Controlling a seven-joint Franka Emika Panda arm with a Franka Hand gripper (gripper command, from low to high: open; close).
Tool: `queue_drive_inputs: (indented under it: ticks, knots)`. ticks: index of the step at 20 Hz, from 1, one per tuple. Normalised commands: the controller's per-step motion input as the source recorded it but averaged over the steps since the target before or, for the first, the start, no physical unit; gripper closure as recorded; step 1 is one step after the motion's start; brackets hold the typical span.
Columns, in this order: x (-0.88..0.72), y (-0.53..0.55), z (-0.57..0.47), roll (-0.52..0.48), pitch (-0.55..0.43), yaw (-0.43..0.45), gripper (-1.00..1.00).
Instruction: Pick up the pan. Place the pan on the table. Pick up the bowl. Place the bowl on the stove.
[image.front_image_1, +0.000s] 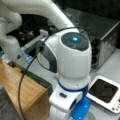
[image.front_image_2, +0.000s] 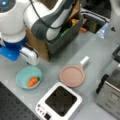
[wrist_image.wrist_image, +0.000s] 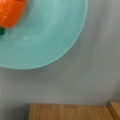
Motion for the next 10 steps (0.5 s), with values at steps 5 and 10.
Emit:
queue_drive_inputs:
  ticks: [5,10]
  knots:
    - [0.33,-0.15,-0.08,0.086,0.059,0.027,-1.00]
    - [0.25,-0.18,0.07,0.154,0.057,0.036,-1.00]
